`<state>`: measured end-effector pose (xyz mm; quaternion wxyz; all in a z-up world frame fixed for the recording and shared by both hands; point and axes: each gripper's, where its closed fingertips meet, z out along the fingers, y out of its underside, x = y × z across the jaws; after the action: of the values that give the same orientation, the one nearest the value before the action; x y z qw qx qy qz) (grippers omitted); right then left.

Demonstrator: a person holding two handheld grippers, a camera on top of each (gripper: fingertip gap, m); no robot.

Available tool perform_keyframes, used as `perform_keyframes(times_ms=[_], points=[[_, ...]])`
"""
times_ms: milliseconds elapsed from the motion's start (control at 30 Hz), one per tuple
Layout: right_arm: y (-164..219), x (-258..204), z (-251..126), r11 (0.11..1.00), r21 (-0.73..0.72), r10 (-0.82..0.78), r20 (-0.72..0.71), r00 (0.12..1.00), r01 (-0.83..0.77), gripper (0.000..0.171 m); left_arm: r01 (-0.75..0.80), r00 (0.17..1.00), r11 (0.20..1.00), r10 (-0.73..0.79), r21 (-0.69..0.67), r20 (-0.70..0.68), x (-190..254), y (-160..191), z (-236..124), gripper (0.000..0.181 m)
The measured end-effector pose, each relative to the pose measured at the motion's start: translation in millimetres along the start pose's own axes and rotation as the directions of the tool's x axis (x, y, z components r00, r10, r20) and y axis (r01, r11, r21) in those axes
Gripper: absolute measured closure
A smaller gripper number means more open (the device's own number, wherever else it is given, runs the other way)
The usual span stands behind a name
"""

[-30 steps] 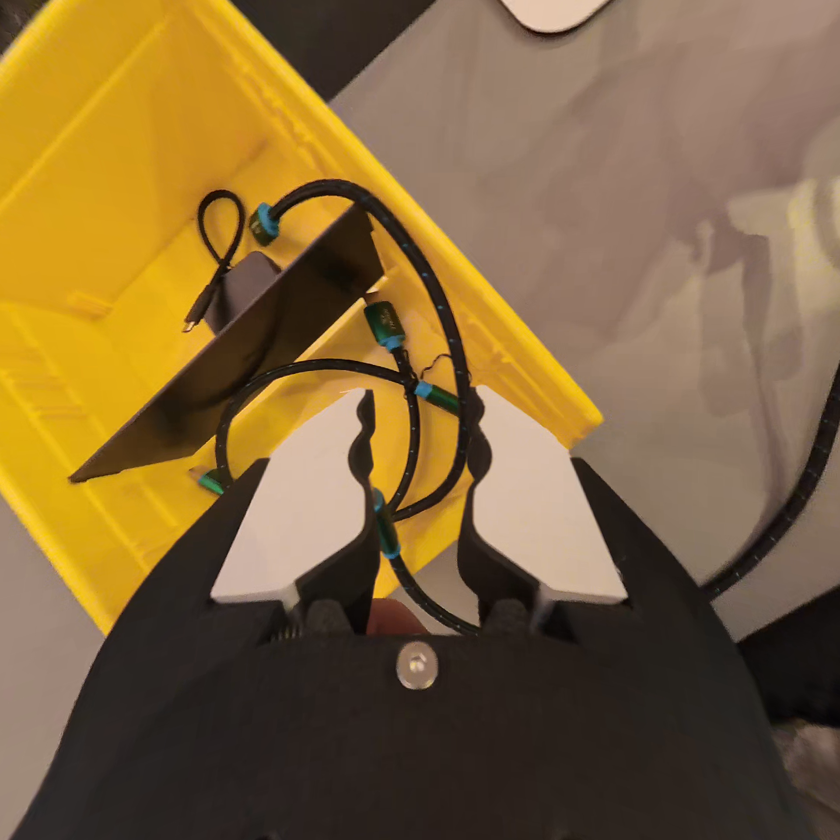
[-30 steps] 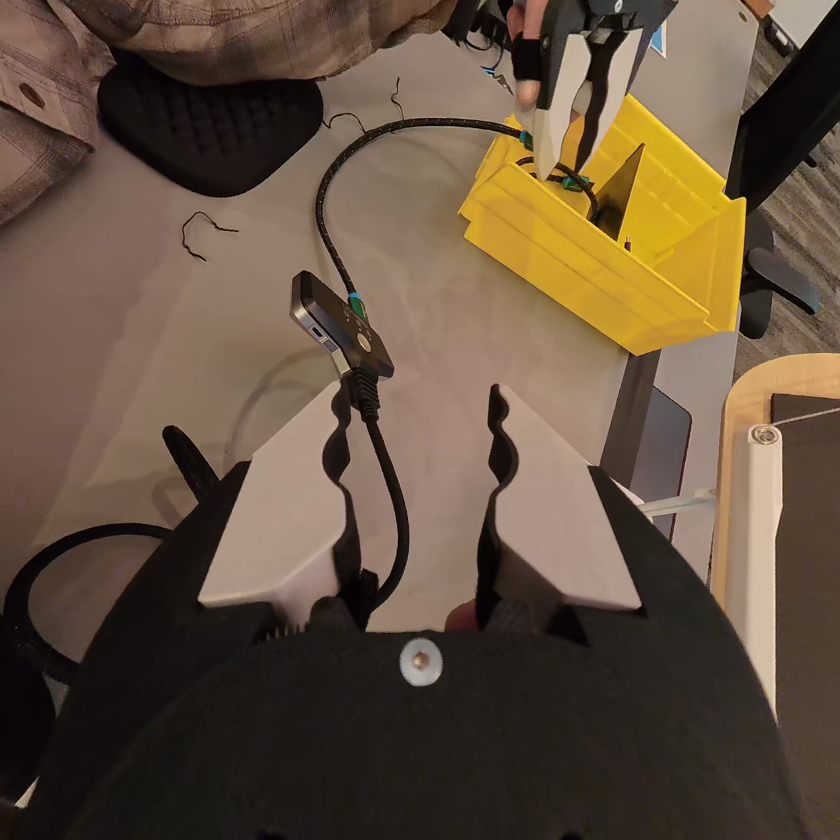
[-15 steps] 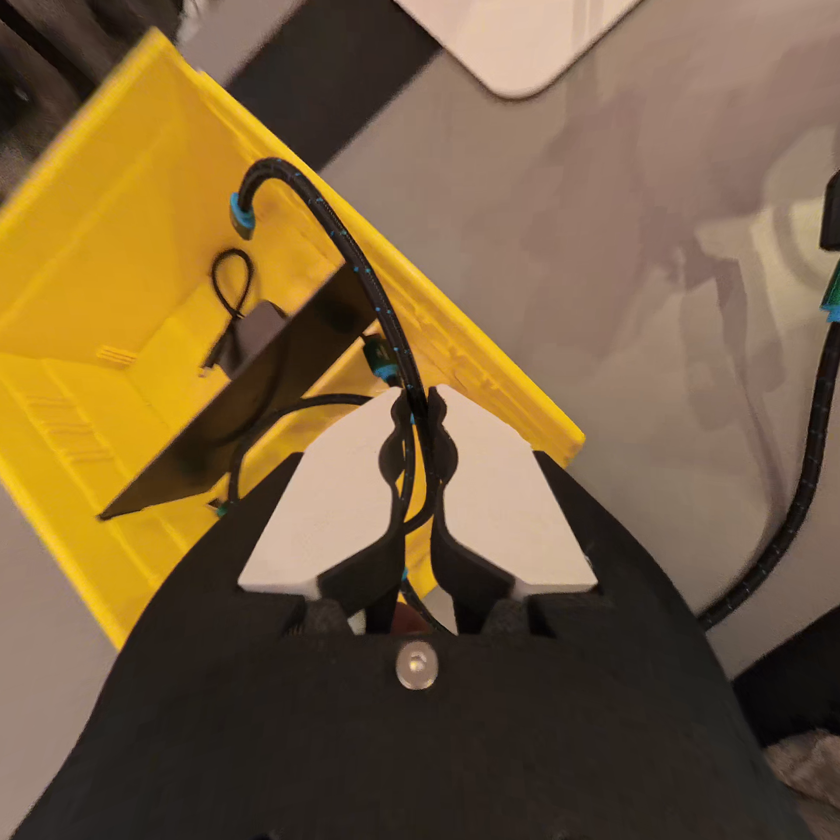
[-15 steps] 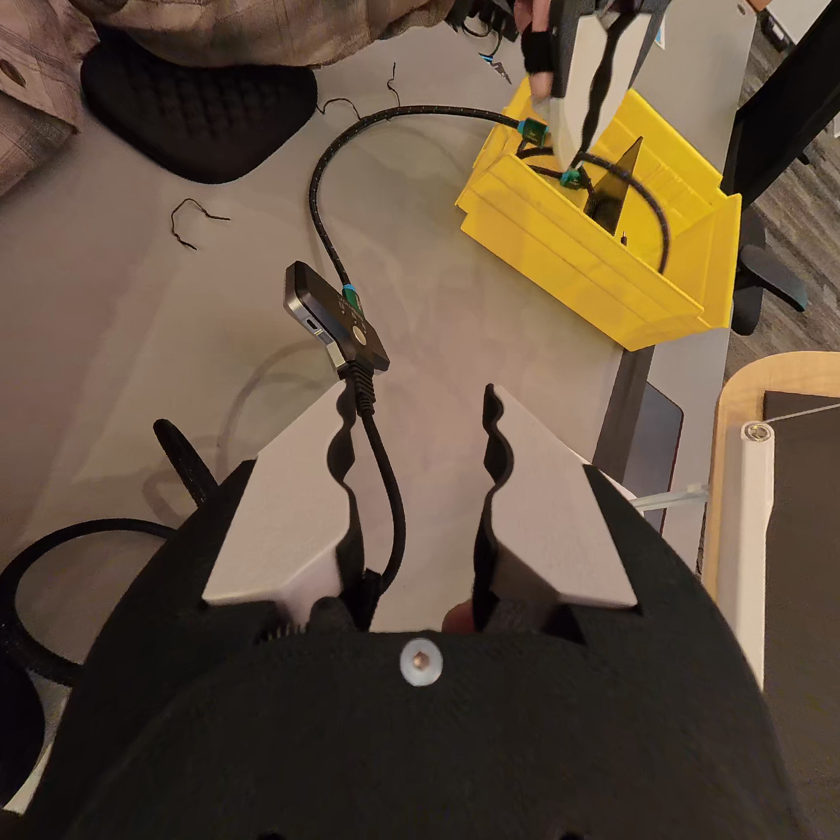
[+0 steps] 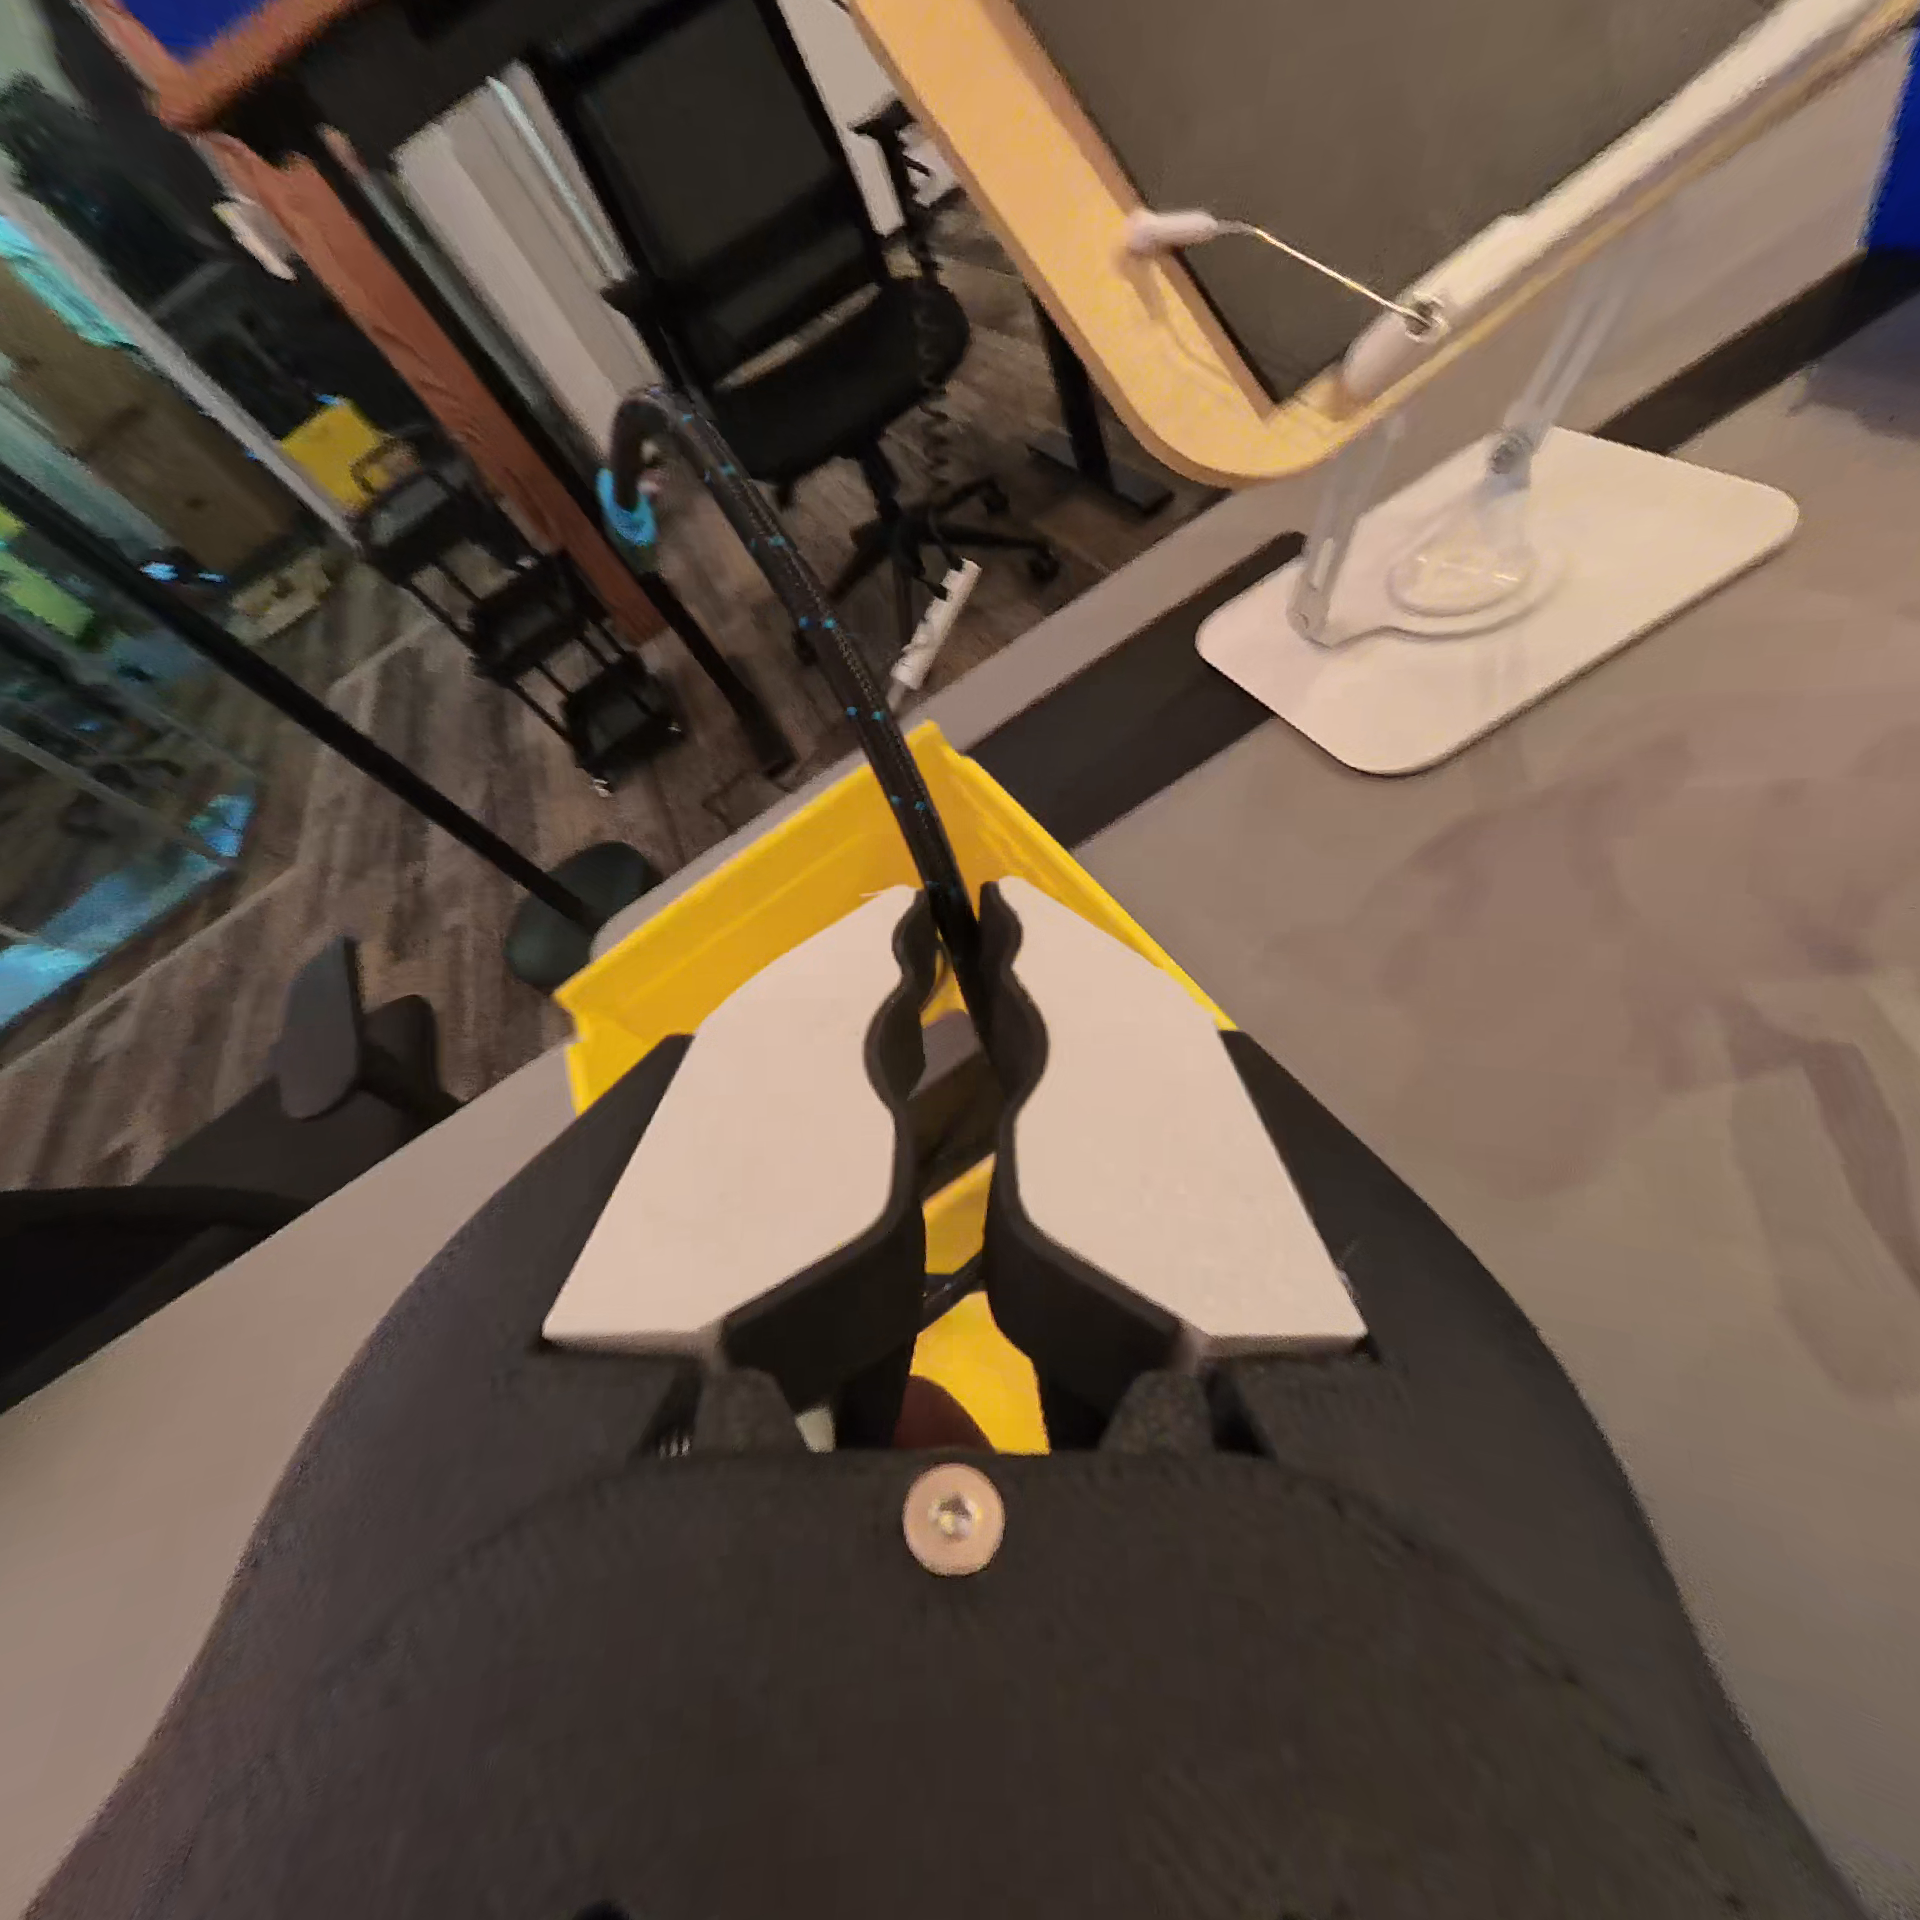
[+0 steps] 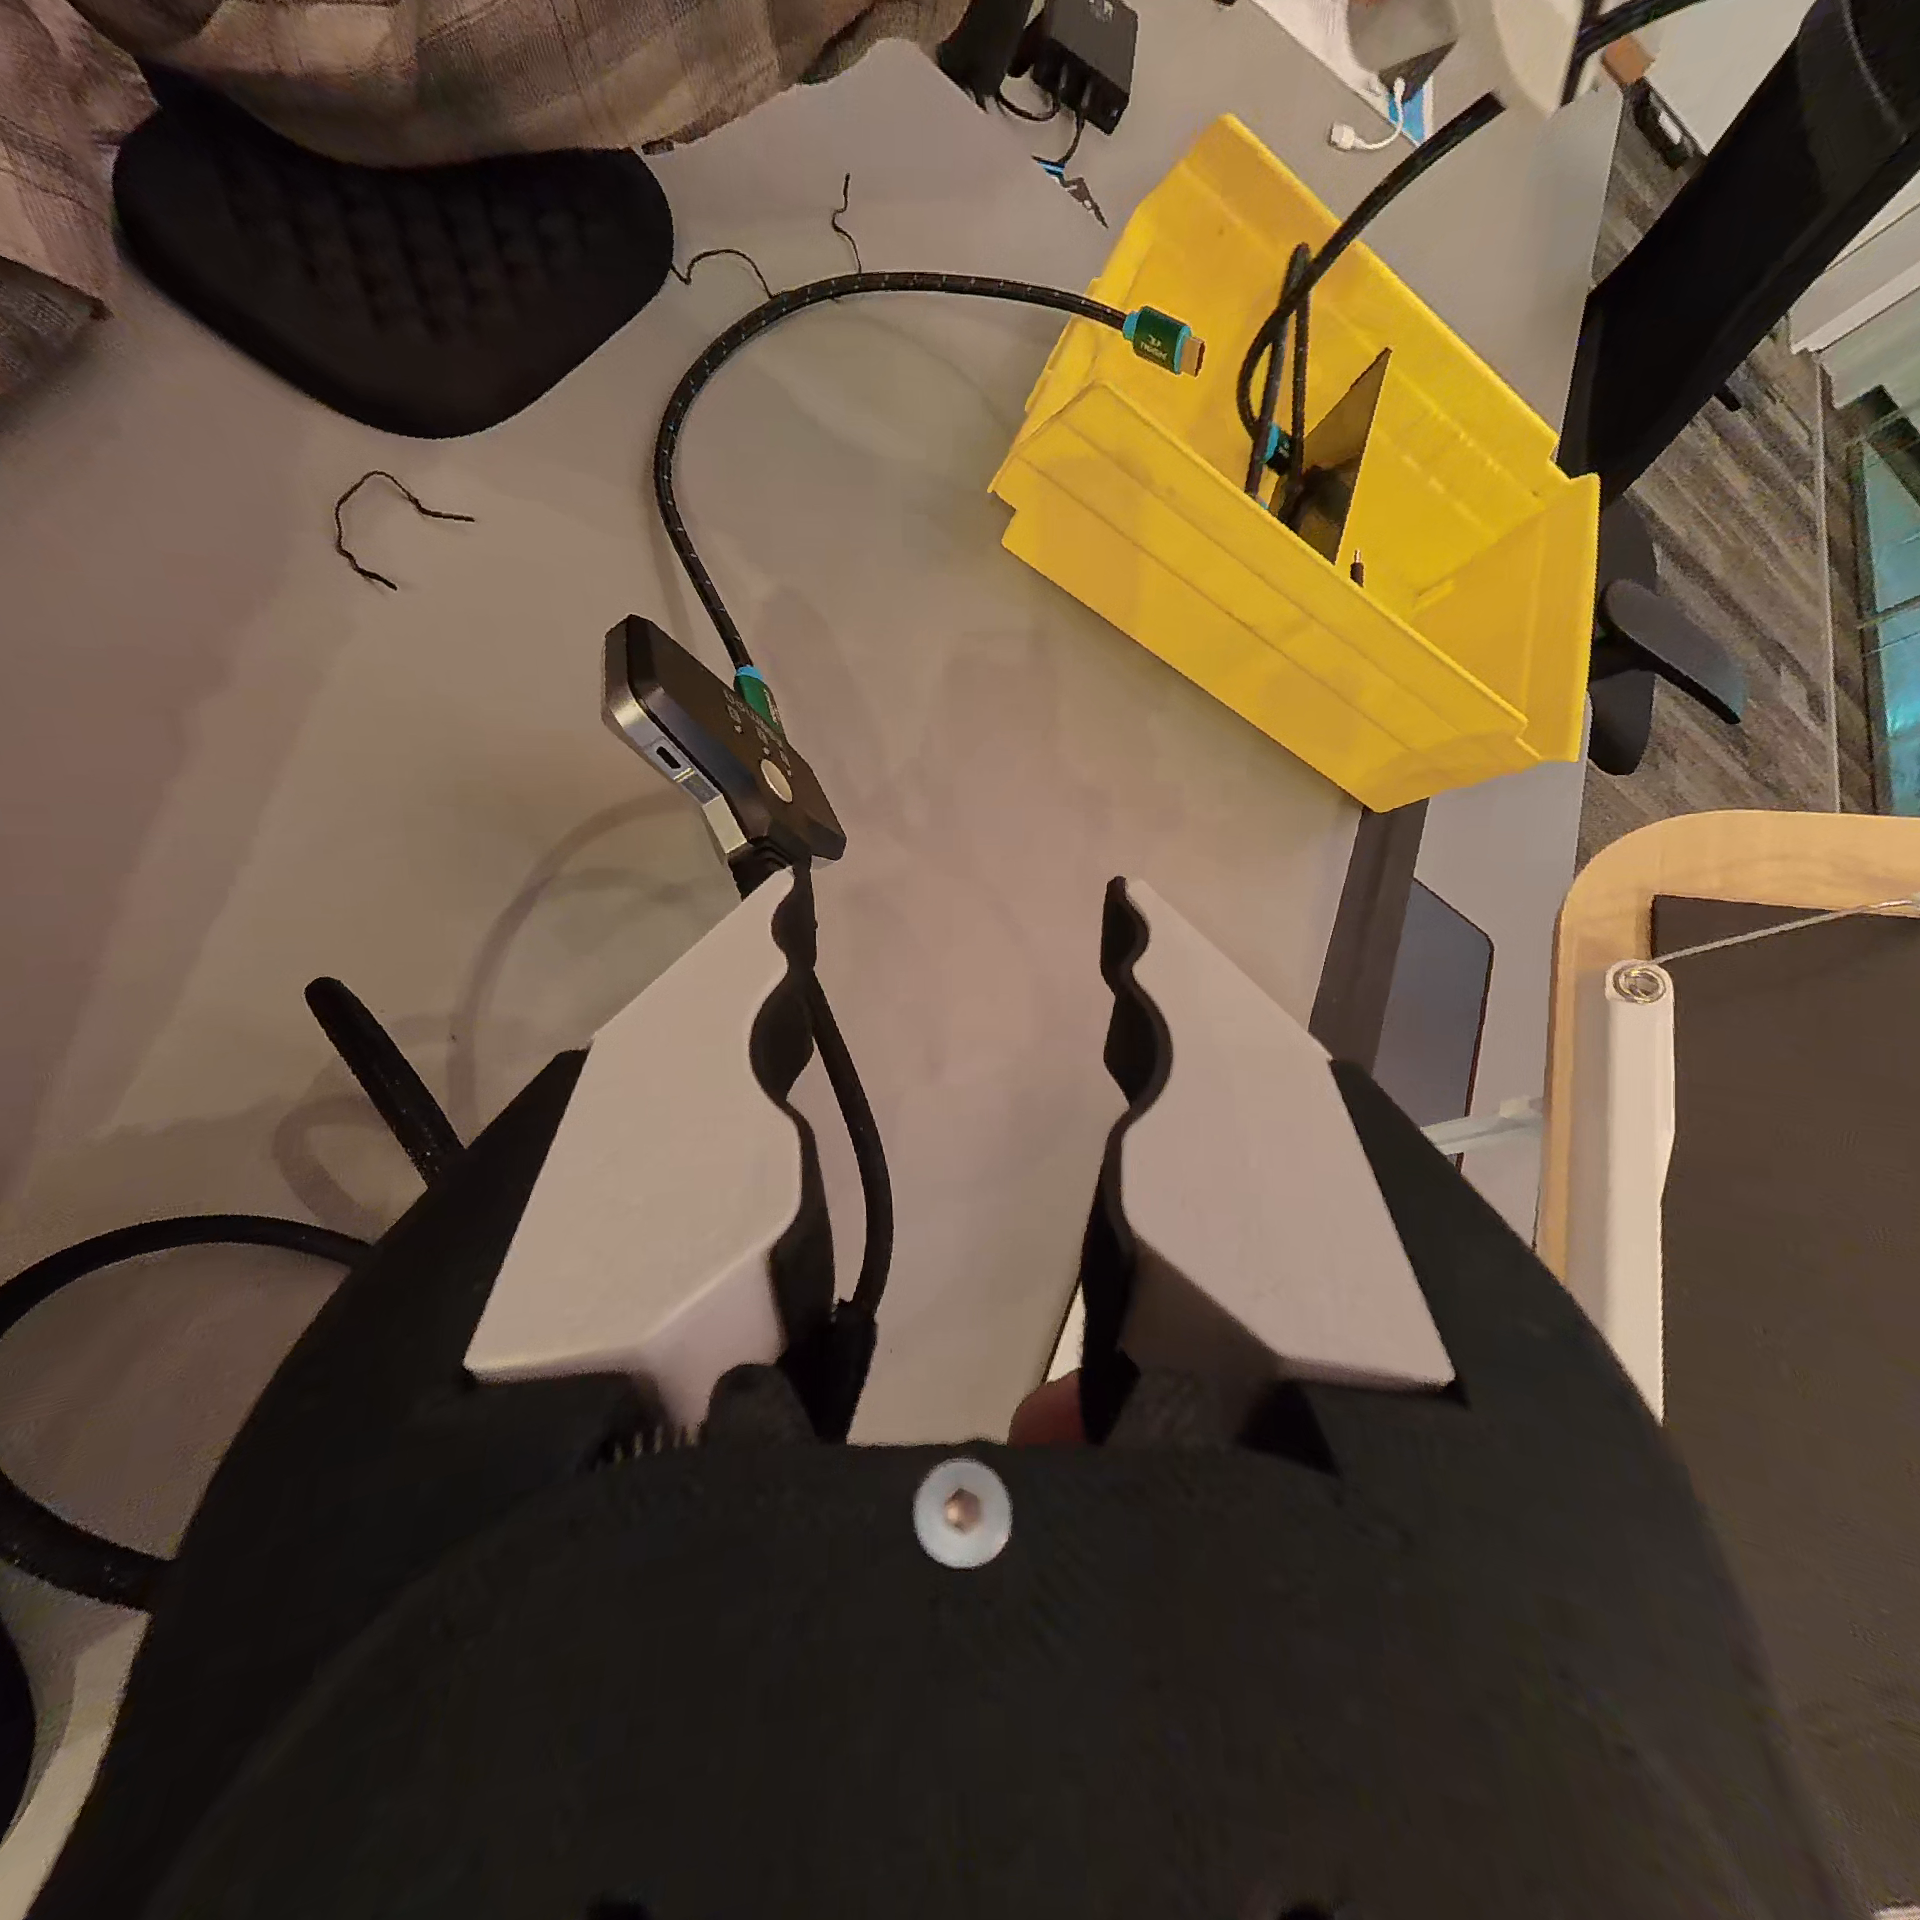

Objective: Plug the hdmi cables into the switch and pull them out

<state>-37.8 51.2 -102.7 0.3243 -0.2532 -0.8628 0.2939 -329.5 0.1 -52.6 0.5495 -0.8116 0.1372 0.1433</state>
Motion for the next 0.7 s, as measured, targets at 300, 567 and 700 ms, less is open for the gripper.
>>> perform_keyframes(times_ms=[300,567,700], points=[[-2.0,-1.0,3.4,1.0,0.01,-0.003,0.007,1.0,0.003,0.118,0.047,0.939,0.925,-0.17,0.377,0.3,-43.3,-76.4,-43.5,0.175],[-11.8,13.7,2.5,0.999,0.043,0.008,-0.073,0.997,-0.005,0.116,-0.054,0.97,0.904,-0.054,0.425,0.238,-14.1,-104.6,-55.4,0.174],[-22.1,45.7,-5.4,0.995,0.095,0.033,-0.251,0.968,-0.009,0.115,-0.108,0.994,0.878,0.092,0.467,0.058,42.7,-133.0,-48.8,0.175]])
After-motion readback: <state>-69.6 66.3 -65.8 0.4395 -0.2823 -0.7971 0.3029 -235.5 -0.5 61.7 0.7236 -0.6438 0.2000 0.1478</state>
